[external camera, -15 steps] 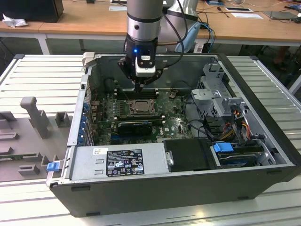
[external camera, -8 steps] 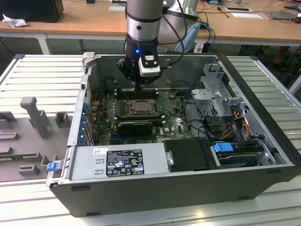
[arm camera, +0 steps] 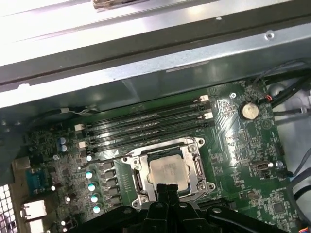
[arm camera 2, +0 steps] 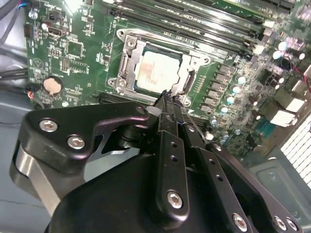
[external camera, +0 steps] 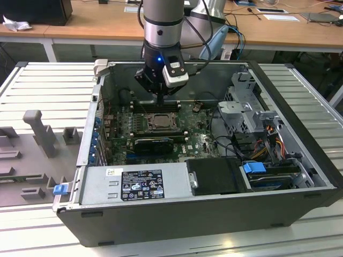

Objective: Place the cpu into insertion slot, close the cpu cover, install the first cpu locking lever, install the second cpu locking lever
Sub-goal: 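Install the first cpu locking lever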

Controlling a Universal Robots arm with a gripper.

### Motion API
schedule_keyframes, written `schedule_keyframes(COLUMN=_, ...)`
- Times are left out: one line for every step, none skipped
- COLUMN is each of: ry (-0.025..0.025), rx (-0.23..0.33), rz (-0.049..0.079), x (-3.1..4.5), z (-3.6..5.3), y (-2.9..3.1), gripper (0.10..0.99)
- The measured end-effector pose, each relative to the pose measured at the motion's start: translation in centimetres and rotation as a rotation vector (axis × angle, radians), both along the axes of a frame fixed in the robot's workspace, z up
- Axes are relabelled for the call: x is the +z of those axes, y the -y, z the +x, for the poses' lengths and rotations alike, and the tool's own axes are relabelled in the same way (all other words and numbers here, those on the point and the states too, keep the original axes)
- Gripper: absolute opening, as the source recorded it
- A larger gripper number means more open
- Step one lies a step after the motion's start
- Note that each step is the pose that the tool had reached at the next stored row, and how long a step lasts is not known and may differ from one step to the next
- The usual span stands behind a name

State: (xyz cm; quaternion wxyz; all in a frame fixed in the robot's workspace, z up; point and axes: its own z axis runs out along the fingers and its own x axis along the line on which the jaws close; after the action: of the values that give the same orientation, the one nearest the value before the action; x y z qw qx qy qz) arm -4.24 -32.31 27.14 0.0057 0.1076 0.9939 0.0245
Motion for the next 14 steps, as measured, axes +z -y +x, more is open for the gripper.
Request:
schedule_keyframes(ry=0.0000, rx=0.014, rz=0.000, x=0.00, z=0.00, y=0.00, gripper=0.106)
schedule_keyframes(ry=0.0000, rx=0.029, rz=0.000, x=-0.01, z=0.00, y=0.00, gripper=0.106)
schedule_keyframes(ry=0.0000, rx=0.044, rz=0.000, x=-0.01, z=-0.01, y=0.01, gripper=0.106)
schedule_keyframes(ry=0.0001, rx=0.070, rz=0.000, x=-0.02, z=-0.01, y=0.00, gripper=0.106)
schedule_keyframes(ry=0.0005, rx=0.084, rz=0.000, x=-0.03, z=-0.05, y=0.00, gripper=0.106)
schedule_keyframes(ry=0.0016, rx=0.086, rz=0.000, x=-0.05, z=-0.41, y=0.00, gripper=0.106)
schedule_keyframes(ry=0.0026, rx=0.086, rz=0.000, x=-0.06, z=-0.70, y=0.00, gripper=0.106)
schedule_keyframes(ry=0.0036, rx=0.086, rz=0.000, x=-0.09, z=-0.97, y=0.00, gripper=0.106)
schedule_keyframes(ry=0.0047, rx=0.090, rz=0.001, x=-0.15, z=-1.06, y=0.00, gripper=0.106)
schedule_keyframes(ry=0.0058, rx=0.102, rz=0.000, x=-0.17, z=-1.05, y=0.00, gripper=0.106)
schedule_keyframes(ry=0.0081, rx=0.130, rz=0.000, x=-0.19, z=-1.05, y=0.00, gripper=0.106)
schedule_keyframes(ry=0.0100, rx=0.165, rz=0.000, x=-0.24, z=-1.06, y=0.00, gripper=0.106)
schedule_keyframes(ry=0.0102, rx=0.173, rz=0.000, x=-0.26, z=-1.16, y=0.00, gripper=0.106)
schedule_keyframes(ry=0.0103, rx=0.175, rz=0.001, x=-0.27, z=-1.29, y=0.00, gripper=0.106)
